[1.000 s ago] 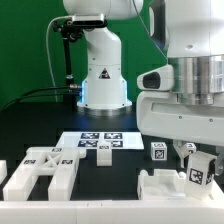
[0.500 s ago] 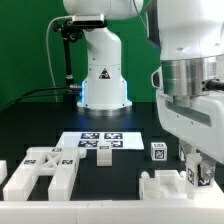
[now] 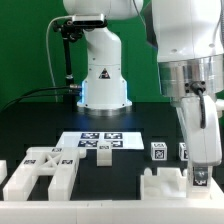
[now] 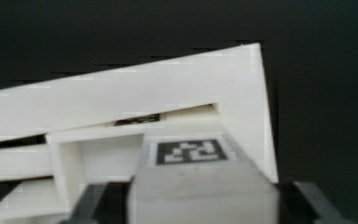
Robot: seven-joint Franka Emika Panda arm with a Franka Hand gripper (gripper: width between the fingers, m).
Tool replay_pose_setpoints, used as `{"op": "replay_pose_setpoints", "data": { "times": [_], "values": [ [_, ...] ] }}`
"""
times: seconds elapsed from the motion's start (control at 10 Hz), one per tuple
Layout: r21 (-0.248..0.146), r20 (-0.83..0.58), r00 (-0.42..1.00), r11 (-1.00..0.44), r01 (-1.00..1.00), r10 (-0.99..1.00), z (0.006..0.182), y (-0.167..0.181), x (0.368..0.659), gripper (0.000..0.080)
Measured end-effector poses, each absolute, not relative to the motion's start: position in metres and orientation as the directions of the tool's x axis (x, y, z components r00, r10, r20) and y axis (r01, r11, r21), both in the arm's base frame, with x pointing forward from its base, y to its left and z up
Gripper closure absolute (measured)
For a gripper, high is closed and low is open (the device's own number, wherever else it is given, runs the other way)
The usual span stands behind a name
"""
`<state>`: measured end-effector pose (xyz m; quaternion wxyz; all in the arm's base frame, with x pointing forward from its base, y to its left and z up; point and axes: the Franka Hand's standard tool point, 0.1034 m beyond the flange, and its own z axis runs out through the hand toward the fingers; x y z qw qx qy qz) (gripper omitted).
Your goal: Assemble chair
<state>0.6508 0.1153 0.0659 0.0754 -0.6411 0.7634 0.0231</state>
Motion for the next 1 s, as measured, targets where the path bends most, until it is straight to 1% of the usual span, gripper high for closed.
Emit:
{"op": "replay_pose_setpoints", "data": {
  "times": [0.1, 0.2, 0.3, 0.4, 0.5, 0.6, 0.8, 1.0],
  "values": [
    [-0.061, -0.145, -0.166, 0.177, -0.982, -0.975, 0.066, 0.115, 0.651, 0.0326],
    [-0.061, -0.145, -0.166, 0.177, -0.982, -0.975, 0.066, 0.115, 0.651, 0.021],
    [-0.067, -0.144, -0.144, 0.155, -0.986, -0.979, 0.068, 0.114, 0.651, 0.021],
    [-0.093, -0.142, -0.052, 0.066, -0.993, -0.988, 0.083, 0.107, 0.65, 0.0162],
    [-0.118, -0.142, 0.002, 0.015, -0.993, -0.99, 0.104, 0.095, 0.646, 0.0153],
    [-0.127, -0.143, -0.003, 0.021, -0.992, -0.99, 0.115, 0.091, 0.648, 0.0153],
    [-0.125, -0.14, 0.0, 0.018, -0.992, -0.99, 0.11, 0.093, 0.647, 0.0151],
    [-0.124, -0.14, 0.0, 0.018, -0.992, -0.99, 0.11, 0.093, 0.647, 0.0151]
  ]
}}
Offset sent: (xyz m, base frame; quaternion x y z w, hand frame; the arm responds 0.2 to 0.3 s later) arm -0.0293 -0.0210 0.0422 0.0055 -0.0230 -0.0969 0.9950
